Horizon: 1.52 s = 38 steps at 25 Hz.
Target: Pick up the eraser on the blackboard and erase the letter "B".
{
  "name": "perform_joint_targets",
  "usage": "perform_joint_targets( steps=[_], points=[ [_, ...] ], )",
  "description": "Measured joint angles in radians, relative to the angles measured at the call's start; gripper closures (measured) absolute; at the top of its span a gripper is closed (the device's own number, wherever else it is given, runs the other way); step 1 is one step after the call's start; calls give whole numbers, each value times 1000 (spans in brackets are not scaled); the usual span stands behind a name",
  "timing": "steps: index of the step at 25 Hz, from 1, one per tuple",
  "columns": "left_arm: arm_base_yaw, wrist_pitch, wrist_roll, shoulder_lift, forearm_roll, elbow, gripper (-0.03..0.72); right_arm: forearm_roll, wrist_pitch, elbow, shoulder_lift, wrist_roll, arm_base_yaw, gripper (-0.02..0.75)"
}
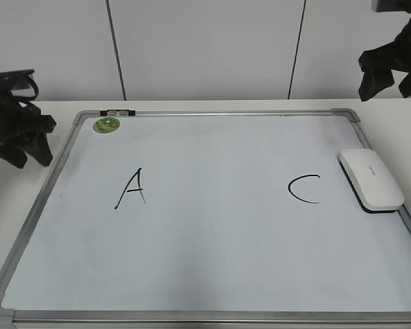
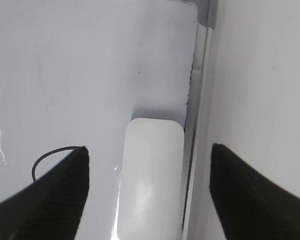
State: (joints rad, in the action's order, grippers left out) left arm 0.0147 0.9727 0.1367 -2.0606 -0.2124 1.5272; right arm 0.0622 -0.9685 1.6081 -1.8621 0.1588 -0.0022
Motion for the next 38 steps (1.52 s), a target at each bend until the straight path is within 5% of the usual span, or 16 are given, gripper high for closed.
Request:
perform_joint_targets(
  steps=[4, 20, 30, 38],
  points=[
    [0, 97, -6, 43, 2, 106, 214, 14, -40, 0, 41, 1, 3, 165],
    [24, 266, -114, 359, 58, 188, 200, 75, -265, 2, 248, 11, 3, 166],
    [80, 271, -124, 649, 91, -16, 200, 104, -272, -16, 349, 11, 3, 177],
    [80, 275, -124, 920, 96, -240, 200, 121, -279, -193, 590, 23, 3, 207]
  ],
)
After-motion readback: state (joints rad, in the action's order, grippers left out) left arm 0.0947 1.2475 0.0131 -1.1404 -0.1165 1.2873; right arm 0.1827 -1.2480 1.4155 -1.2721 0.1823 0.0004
